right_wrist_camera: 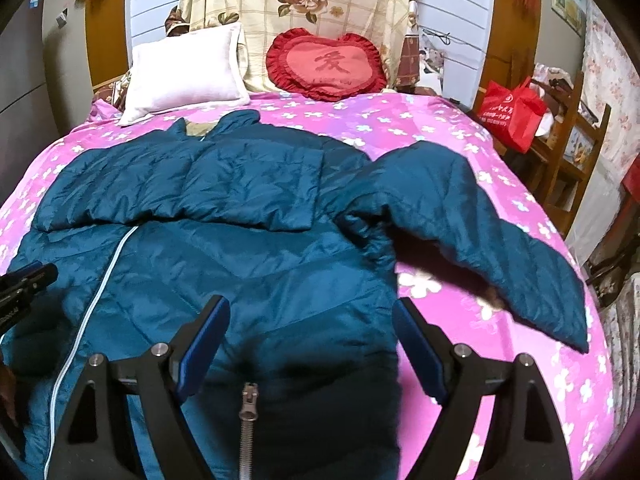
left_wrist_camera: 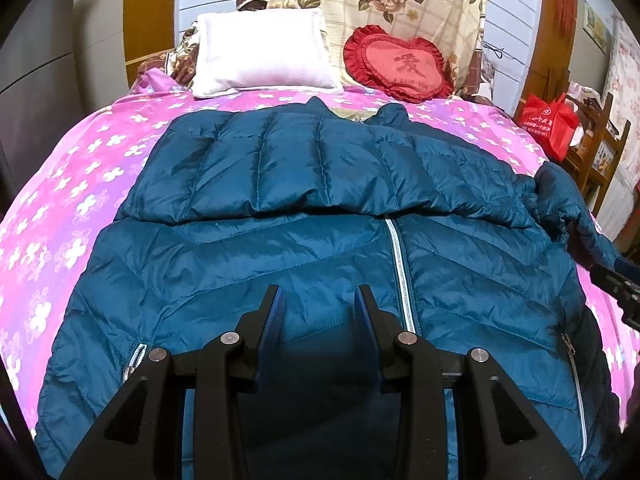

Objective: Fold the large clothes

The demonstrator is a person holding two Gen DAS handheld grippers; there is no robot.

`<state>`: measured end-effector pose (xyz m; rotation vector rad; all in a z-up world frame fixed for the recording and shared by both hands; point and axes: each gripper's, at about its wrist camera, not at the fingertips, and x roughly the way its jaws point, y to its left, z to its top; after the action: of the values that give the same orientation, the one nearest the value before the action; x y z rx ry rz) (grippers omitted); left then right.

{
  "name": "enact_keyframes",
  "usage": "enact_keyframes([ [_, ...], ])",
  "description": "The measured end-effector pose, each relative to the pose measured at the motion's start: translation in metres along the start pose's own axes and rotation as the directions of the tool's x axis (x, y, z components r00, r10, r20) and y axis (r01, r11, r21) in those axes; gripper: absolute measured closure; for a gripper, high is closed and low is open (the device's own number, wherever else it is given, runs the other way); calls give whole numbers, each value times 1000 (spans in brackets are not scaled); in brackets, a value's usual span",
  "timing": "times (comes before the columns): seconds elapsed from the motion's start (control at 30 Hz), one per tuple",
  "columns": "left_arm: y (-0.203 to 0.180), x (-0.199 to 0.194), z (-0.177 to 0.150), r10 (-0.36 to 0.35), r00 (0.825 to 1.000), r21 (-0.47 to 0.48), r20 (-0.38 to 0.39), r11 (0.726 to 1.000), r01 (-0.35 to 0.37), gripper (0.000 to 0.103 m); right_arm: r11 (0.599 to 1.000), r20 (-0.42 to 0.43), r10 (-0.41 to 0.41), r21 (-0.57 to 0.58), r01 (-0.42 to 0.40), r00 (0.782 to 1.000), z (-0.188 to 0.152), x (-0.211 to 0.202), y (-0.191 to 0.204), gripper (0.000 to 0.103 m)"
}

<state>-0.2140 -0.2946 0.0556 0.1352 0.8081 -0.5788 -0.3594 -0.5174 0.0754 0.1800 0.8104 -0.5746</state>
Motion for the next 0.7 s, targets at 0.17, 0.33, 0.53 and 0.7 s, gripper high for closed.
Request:
enact_keyframes([
  [0.17,0,1,0,1,1000,-3,-3,1000,-1,89,1000,3,-13,-1,13,1000,3,-3,-10,17],
  [0.33,0,1,0,-1,1000,-9,-5,1000,1,89,1000,2,-25,15,25,1000,6,-6,-22,17],
  [0.53,2,3,1,0,1000,-14,-6,1000,0,89,998,9,-64,-6,64,998,10,-13,-38,17],
  [0.7,2,3,1,1,1000,-14,-6,1000,-1,89,995,17,-93,45,92,996,16,-22,-73,17],
])
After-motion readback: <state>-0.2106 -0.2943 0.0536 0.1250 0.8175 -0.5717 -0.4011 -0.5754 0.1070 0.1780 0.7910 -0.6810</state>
